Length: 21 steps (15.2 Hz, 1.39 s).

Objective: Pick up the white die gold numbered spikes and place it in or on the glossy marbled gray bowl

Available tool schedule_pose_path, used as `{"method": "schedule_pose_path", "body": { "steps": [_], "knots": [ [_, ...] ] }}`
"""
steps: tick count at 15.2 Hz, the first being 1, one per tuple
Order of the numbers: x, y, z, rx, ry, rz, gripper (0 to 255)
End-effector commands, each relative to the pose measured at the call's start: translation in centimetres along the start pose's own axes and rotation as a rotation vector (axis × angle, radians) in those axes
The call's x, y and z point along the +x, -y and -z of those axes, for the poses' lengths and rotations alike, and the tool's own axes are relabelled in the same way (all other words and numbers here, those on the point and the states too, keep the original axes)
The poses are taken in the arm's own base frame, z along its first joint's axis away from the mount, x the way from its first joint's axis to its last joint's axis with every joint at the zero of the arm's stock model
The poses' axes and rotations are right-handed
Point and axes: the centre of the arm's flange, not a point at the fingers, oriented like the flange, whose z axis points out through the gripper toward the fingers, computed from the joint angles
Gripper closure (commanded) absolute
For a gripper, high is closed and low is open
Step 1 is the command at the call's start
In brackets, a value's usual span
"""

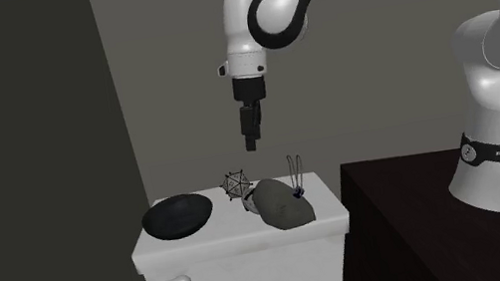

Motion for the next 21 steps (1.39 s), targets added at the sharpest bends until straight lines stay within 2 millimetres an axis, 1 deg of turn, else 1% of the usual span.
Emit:
{"method": "schedule_pose_path", "body": {
  "steps": [1,7,8,15,16,21],
  "knots": [
    [1.3,-0.8,-2.1,-0.006,0.004,-0.003,0],
    [5.2,-3.2,-8.6,-0.022,0.018,-0.011,0],
    [5.7,-3.5,-9.4,-0.024,0.019,-0.012,0],
    [5.6,-3.6,-13.1,-0.024,0.019,-0.012,0],
    [5.6,-3.6,-13.4,-0.024,0.019,-0.012,0],
    [5.6,-3.6,-13.4,-0.024,0.019,-0.012,0]
  ]
}}
